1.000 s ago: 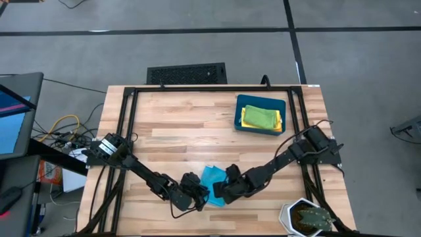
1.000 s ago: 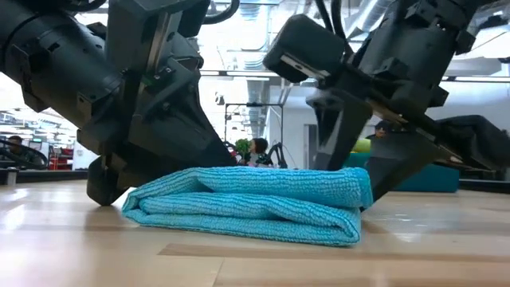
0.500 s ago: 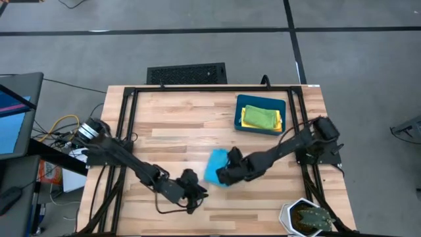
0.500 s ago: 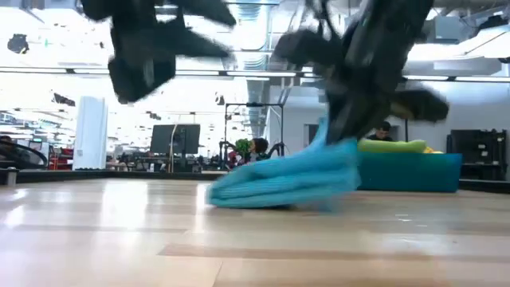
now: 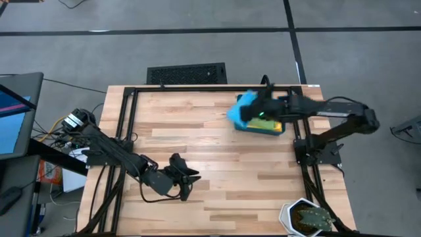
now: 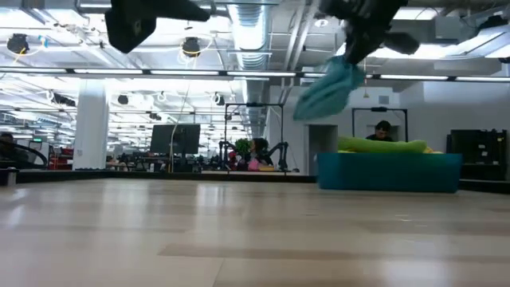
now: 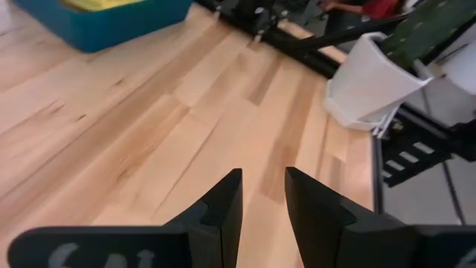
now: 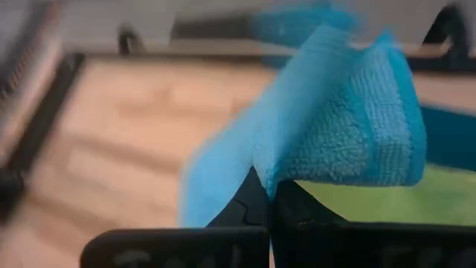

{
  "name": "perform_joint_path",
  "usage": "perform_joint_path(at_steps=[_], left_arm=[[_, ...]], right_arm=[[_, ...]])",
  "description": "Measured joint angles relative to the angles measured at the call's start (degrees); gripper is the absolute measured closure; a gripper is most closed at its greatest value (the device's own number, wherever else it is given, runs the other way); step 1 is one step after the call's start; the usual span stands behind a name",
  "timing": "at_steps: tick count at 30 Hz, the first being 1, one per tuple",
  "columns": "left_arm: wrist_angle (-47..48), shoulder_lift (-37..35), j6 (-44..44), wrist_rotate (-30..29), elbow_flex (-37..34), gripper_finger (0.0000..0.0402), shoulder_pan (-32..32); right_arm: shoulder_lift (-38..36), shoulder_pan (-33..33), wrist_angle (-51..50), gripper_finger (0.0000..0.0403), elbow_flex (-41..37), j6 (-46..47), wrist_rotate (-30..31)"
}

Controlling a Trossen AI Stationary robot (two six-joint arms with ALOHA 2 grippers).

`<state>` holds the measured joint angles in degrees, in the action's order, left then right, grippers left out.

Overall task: Fold microfiber towels
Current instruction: Put the blue microfiber cloth into the blue bin

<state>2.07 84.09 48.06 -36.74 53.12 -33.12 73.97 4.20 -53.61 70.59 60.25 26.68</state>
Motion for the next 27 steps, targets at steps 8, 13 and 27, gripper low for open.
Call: perform_joint_path(at_steps=[8, 13, 27], left_arm=[[5.70, 0.00, 2.47, -1.11, -0.02, 0.0308, 0.02], [6.79, 0.00, 2.91, -2.98, -0.02, 0.0308, 0.38], [9.78, 0.00, 3.58, -0.58, -0.02, 0.0308, 0.52]], right_arm=[[-6.75, 6.92, -0.78, 0.0393, -1.83, 4.09, 7.78], [-6.06, 8.03, 1.60, 0.0393, -7.74, 16.58, 12.11], [-5.29, 5.00, 6.92, 0.0391, -18.21, 37.35, 19.45]])
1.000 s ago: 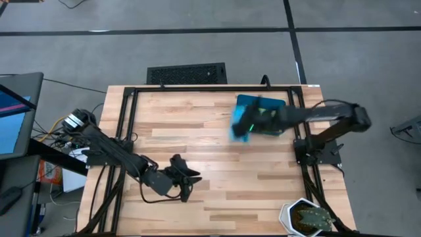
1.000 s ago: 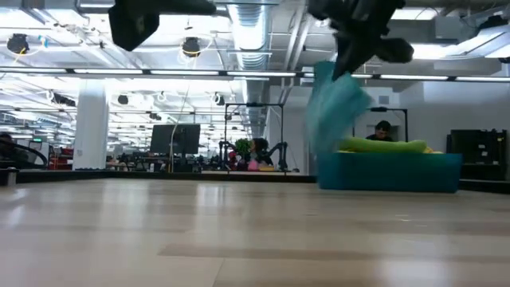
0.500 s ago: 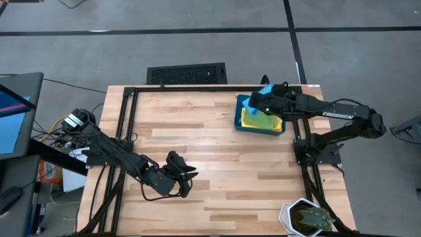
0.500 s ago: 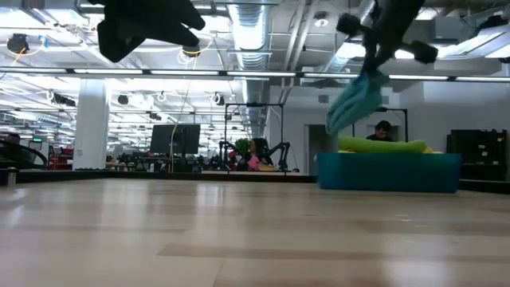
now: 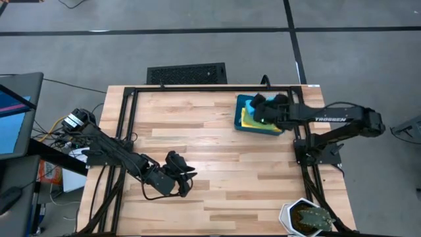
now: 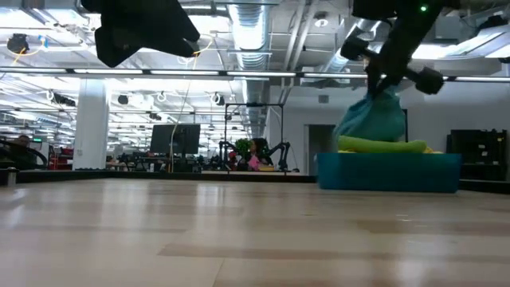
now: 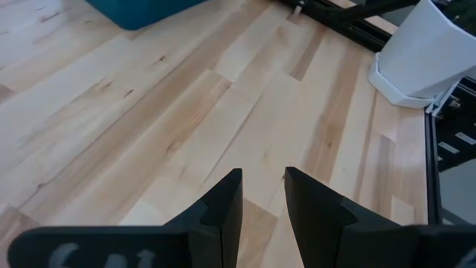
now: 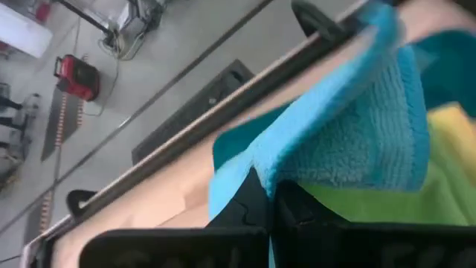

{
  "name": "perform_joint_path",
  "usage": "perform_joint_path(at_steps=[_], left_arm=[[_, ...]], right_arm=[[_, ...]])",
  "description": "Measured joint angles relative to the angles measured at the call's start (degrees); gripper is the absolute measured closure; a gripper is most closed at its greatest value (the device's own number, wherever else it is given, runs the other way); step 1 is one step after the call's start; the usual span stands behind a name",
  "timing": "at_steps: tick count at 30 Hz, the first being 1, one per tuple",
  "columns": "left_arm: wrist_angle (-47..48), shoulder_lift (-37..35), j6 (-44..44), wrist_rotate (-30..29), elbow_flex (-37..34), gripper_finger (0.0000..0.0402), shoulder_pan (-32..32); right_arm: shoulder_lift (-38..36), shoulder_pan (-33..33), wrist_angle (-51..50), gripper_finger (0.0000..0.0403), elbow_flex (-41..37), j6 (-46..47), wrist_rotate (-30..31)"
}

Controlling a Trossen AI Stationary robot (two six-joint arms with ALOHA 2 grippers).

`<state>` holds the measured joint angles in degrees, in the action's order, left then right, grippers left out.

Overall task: Fold microfiber towels
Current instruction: Put the blue microfiber cloth into the blue bin

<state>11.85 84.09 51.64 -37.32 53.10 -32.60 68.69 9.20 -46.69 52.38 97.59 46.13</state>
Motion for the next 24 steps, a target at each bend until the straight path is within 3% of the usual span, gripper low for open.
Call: perform_joint_path(at_steps=[7, 12, 24], left_arm=[[0.14, 0.00, 0.00, -0.03, 0.00, 0.0308, 0.00], [0.27, 0.00, 0.01, -0.06, 0.00, 0.0308, 0.00], [0.27, 0.00, 0.02, 0.68, 0.00, 0.0308, 0.00]], right_arm=[[1.49, -4.99, 0.52, 0.0388, -6.12, 9.89, -2.62], [1.92, -8.37, 2.06, 0.0368, -7.78, 9.14, -3.30], [1.48, -12.30, 2.11, 0.0207, -7.91, 1.28, -12.14]])
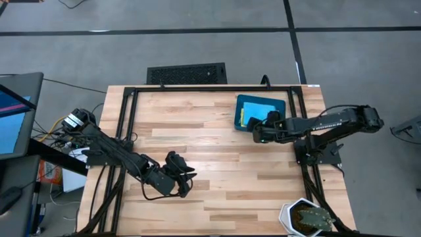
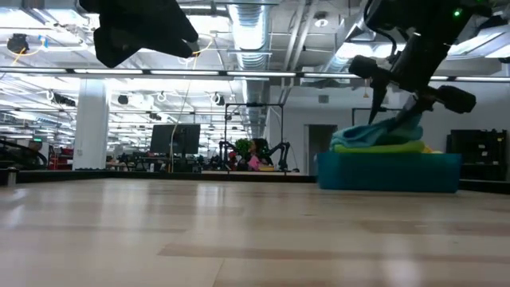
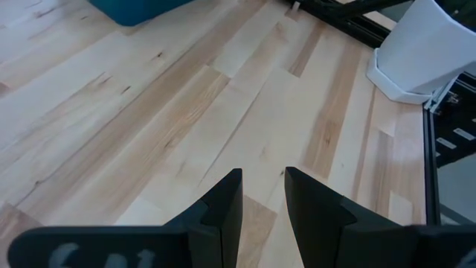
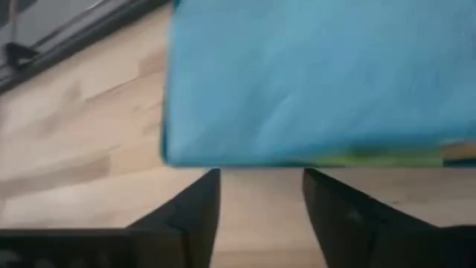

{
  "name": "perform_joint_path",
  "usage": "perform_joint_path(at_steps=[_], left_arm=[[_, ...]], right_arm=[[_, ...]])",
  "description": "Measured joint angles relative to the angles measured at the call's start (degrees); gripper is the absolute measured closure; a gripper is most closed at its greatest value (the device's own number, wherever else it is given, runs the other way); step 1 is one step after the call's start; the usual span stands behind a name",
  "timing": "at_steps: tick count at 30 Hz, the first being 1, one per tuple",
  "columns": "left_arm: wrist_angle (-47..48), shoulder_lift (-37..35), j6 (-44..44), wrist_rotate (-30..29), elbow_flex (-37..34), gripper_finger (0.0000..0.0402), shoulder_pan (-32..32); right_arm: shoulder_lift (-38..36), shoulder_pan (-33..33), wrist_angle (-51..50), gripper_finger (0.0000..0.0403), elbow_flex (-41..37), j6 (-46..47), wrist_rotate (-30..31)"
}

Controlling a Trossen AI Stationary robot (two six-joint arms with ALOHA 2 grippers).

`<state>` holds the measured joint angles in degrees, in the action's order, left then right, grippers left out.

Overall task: Fold microfiber towels
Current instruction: Put the blue microfiber cloth into the blue bin

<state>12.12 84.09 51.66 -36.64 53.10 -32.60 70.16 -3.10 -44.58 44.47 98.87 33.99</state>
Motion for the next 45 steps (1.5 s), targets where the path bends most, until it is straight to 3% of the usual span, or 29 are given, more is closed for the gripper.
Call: perform_joint_path(at_steps=[5, 10, 14, 17, 22, 27, 33, 41, 45], left_arm=[[0.04, 0.00, 0.01, 0.34, 0.00, 0.0308, -0.27], [0.29, 0.00, 0.00, 0.34, 0.00, 0.0308, -0.30], [0.48, 0.00, -0.04, -0.33, 0.00, 0.0308, -0.28], [0.48, 0.00, -0.19, -1.77, 0.00, 0.0308, -0.28], [0.57, 0.00, -0.04, -2.72, 0.00, 0.0308, -0.28], [1.74, 0.02, 0.54, -2.10, -0.04, 0.0308, -0.28], [3.57, 0.02, 2.05, -1.27, -0.07, 0.0308, -0.28], [3.49, 0.02, 1.65, -1.20, -0.07, 0.0308, -0.23], [2.85, 0.02, 1.40, -1.26, -0.04, 0.0308, 0.07]], right_arm=[[-3.27, -4.12, -5.19, 0.0157, 2.51, 0.05, 1.03], [-8.03, -7.68, -12.60, 0.0149, 5.76, 1.34, 2.44], [-11.05, -8.37, -13.25, 0.0150, 6.53, 2.95, 13.26], [-10.85, -4.91, -15.80, 0.0163, 5.94, 5.00, 20.90], [-5.87, -1.40, -8.58, 0.0199, -0.83, 2.07, 16.80], [2.59, -1.37, -2.65, 0.0226, -6.81, 9.11, 11.98], [8.05, -1.65, 1.51, 0.0241, -6.13, 9.09, 6.38], [0.67, -2.80, -2.77, 0.0238, 2.14, -0.73, 19.58], [0.38, 0.03, 0.01, 0.0243, 2.62, -8.37, 21.51]])
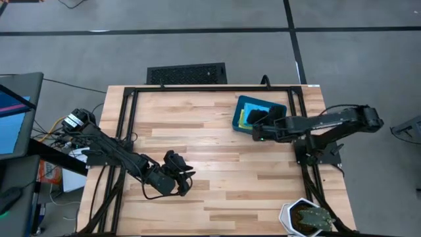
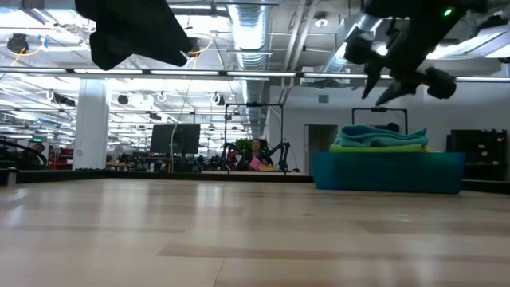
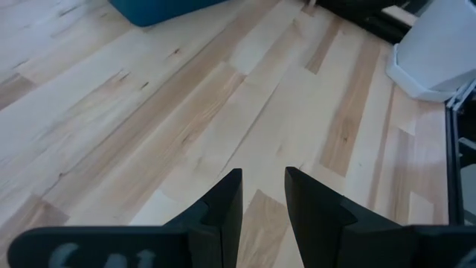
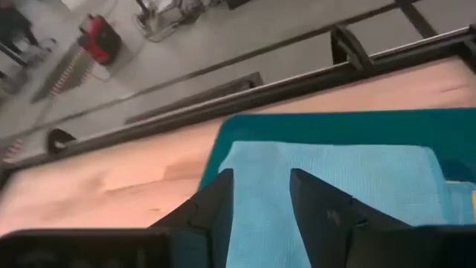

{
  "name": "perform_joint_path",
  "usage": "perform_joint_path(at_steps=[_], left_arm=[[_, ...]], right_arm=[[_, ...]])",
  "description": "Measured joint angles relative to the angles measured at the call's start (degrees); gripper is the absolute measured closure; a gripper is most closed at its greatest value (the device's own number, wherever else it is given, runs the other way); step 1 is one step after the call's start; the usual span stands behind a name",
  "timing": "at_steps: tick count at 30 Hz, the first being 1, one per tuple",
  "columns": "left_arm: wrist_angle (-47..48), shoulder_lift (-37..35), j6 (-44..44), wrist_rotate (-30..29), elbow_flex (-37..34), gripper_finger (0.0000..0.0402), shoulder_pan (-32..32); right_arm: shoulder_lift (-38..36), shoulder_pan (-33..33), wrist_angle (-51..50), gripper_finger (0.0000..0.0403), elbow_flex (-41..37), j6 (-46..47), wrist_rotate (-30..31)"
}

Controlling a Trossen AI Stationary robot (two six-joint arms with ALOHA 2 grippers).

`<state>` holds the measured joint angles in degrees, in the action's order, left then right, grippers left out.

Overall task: Fold microfiber towels
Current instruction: Put the blue microfiber cloth into the blue bin, then return to Home Position

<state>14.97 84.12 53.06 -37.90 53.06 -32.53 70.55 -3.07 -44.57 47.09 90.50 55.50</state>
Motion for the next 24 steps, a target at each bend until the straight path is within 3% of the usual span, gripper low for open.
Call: perform_joint_path(at_steps=[7, 15, 19, 24], left_arm=[[0.30, 0.00, -0.06, -0.41, 0.00, 0.0308, 0.02], [1.17, 0.00, -0.10, -0.10, 0.00, 0.0308, 0.02], [1.49, 0.00, -2.46, -0.46, 0.00, 0.0308, 0.02], [1.78, 0.00, -2.80, -3.55, 0.00, 0.0308, 0.05]], right_arm=[[11.16, 3.25, 13.70, 0.0257, -0.43, -11.07, -3.45], [22.25, 3.98, 13.60, 0.0274, -0.44, -5.18, -9.21], [19.70, 3.98, 10.79, 0.0276, 0.91, -6.27, -9.94], [8.02, 3.86, 0.73, 0.0277, 7.65, -15.88, -2.44]])
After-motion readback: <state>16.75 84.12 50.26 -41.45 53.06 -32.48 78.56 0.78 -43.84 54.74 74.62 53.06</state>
